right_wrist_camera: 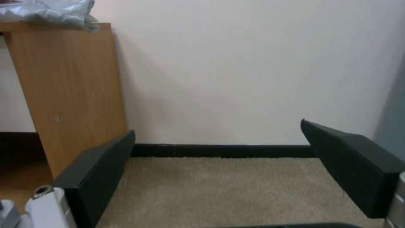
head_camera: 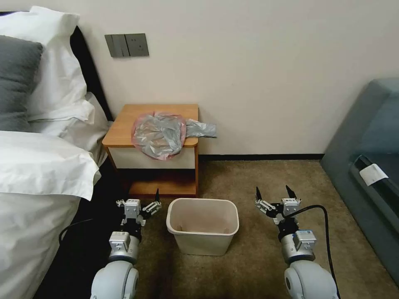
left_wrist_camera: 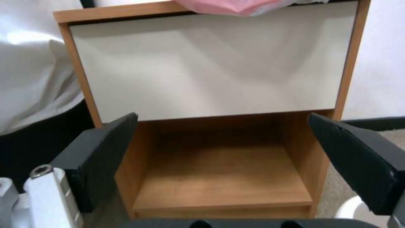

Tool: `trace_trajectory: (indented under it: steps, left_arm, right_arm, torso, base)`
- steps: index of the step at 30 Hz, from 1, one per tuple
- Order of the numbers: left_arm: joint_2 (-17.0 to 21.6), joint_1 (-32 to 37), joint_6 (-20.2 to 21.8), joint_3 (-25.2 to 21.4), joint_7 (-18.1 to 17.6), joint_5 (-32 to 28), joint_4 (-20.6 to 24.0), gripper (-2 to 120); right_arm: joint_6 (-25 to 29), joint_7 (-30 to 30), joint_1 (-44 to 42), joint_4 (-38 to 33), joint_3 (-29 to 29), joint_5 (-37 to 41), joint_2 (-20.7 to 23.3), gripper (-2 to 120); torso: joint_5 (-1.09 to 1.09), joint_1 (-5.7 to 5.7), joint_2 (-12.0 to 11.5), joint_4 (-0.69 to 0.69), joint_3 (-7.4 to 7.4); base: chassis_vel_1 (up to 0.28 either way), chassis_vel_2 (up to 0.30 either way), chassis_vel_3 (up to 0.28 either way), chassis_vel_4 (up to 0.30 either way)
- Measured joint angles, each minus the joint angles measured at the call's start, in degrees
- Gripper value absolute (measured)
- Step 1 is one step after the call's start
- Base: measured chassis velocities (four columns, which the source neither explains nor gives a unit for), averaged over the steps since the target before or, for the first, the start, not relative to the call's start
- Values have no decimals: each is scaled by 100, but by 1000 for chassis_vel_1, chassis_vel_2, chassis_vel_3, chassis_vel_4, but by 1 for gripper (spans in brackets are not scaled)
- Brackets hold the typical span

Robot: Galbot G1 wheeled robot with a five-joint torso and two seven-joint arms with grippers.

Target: Pick up the garbage bag from the table and place it over the trash can.

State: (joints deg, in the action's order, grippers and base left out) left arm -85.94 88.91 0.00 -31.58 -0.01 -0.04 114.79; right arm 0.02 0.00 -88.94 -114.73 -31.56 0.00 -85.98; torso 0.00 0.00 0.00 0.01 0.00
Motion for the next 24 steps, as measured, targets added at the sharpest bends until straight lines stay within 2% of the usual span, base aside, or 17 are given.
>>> trace_trajectory:
  steps: [2,5,6,9,10,13,14,18,24]
  left_arm:
    - [5,34,0,-28,1,-24,60,100]
    - [64,321,24,-300,-3,-252,556,100]
    - [64,321,24,-300,-3,-252,556,100]
    - [142,692,69,-654,-10,-552,1194,100]
    - [142,692,69,-654,-10,-552,1194,100]
    - [222,1071,116,-1010,-16,-852,1844,100]
    - [222,1071,116,-1010,-16,-852,1844,100]
    - [327,1536,169,-1432,10,-1253,2601,100]
    - [480,1680,301,-1471,188,-1598,2590,100]
  right_arm:
    - [37,-29,-67,-69,-22,0,-24,100]
    - [393,-286,-660,-639,-210,-1,-249,100]
    - [393,-286,-660,-639,-210,-1,-249,100]
    - [852,-620,-1410,-1368,-453,-4,-542,100]
    - [852,-620,-1410,-1368,-453,-4,-542,100]
    - [851,-715,-1631,-1562,-533,111,-624,100]
    - [851,-715,-1631,-1562,-533,111,-624,100]
    - [745,-748,-1624,-1565,-523,227,-630,100]
    - [590,-800,-1564,-1562,-490,462,-626,100]
  torso:
    - [0,0,0,0,0]
    - [0,0,0,-1,0]
    - [0,0,0,-1,0]
    - [-2,0,0,-2,-1]
    - [-2,0,0,-2,-1]
    - [1,0,0,-1,-1]
    - [1,0,0,-1,-1]
    - [1,0,1,0,-1]
    - [0,0,1,-1,-1]
  base:
    - [0,0,0,0]
    - [0,0,0,0]
    - [0,0,0,0]
    - [0,0,0,0]
    - [0,0,0,0]
    - [0,0,0,0]
    - [0,0,0,0]
    - [0,0,0,0]
    - [0,0,0,0]
